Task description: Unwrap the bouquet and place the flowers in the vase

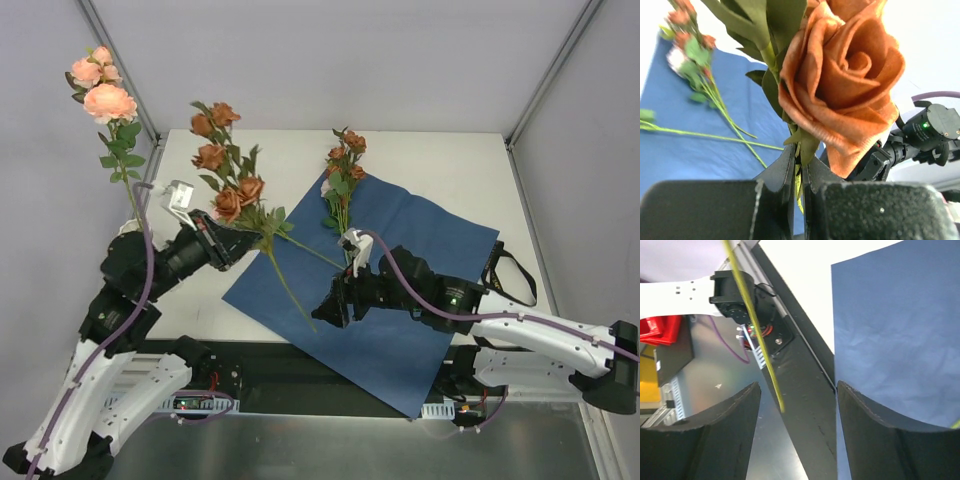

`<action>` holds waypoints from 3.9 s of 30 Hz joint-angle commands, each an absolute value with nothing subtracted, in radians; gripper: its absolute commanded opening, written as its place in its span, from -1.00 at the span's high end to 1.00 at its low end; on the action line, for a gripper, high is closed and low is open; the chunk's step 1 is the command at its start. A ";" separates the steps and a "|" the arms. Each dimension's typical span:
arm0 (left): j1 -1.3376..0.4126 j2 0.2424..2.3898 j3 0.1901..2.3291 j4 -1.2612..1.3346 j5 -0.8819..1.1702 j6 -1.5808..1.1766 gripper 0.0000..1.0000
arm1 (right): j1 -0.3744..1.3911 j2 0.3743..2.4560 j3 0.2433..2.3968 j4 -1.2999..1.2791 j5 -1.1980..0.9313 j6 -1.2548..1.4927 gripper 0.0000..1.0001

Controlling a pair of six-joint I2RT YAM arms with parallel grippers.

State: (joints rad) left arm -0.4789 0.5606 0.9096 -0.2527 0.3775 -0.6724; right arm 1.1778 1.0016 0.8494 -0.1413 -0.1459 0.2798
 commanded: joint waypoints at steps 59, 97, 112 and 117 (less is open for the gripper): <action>-0.200 0.824 1.282 -0.115 -0.963 0.230 1.00 | 1.086 0.911 0.847 -0.307 -0.049 0.201 -0.36; -0.028 0.640 1.287 -0.716 -0.411 -0.281 -0.96 | 1.068 1.051 0.897 -0.388 -0.006 0.163 -0.37; -0.026 0.540 1.276 -0.796 0.257 -0.449 -0.88 | 0.885 1.337 1.005 -0.506 0.078 -0.029 -0.22; -0.028 0.538 1.191 -0.781 0.461 -0.491 -0.80 | 0.864 1.541 1.121 -0.506 0.043 -0.174 0.04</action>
State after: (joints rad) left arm -0.0372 0.5388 1.2560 -0.7986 0.2230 -0.4263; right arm 0.8692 1.4315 1.0145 -0.4862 0.0490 -0.0284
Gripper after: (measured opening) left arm 0.918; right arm 0.513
